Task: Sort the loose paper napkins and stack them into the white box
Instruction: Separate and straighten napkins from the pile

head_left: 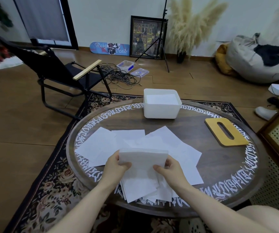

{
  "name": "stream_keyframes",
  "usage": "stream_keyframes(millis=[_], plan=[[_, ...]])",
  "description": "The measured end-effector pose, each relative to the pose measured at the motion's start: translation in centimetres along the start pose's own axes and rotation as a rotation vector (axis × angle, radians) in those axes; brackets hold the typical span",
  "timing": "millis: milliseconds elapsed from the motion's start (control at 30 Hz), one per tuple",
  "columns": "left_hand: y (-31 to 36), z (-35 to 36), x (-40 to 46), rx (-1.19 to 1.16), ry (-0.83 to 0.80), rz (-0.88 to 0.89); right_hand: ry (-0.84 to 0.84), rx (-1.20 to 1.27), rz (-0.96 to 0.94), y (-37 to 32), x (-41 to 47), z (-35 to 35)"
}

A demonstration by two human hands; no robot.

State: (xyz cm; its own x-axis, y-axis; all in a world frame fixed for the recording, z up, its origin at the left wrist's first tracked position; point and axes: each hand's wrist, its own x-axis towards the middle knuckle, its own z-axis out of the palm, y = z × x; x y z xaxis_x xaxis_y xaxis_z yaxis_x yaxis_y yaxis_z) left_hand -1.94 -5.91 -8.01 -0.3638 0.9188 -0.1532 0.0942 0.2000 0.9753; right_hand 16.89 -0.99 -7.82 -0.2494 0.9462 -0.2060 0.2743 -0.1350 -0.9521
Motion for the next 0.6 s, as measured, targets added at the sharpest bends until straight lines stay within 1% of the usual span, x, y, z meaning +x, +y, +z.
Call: stream_keyframes(millis=[100,167,300,433,600], plan=[[-0.3,-0.4,0.0,0.102,0.077,0.009,0.025,-0.031,-0.004,0.0,0.1,0.0],[-0.1,-0.5,0.2,0.113,0.112,0.01,0.052,0.003,0.001,-0.5,0.2,0.0],[1.3,-0.1,0.9,0.014,0.167,0.02,0.1,0.096,0.004,-2.0,0.4,-0.3],[2.3,0.6,1.6,-0.056,0.174,0.025,0.145,0.106,0.01,-3.6,1.1,-0.9],[4.3,1.5,3.0,-0.121,0.189,0.052,0.181,0.115,-0.04,-6.3,2.8,-2.1]])
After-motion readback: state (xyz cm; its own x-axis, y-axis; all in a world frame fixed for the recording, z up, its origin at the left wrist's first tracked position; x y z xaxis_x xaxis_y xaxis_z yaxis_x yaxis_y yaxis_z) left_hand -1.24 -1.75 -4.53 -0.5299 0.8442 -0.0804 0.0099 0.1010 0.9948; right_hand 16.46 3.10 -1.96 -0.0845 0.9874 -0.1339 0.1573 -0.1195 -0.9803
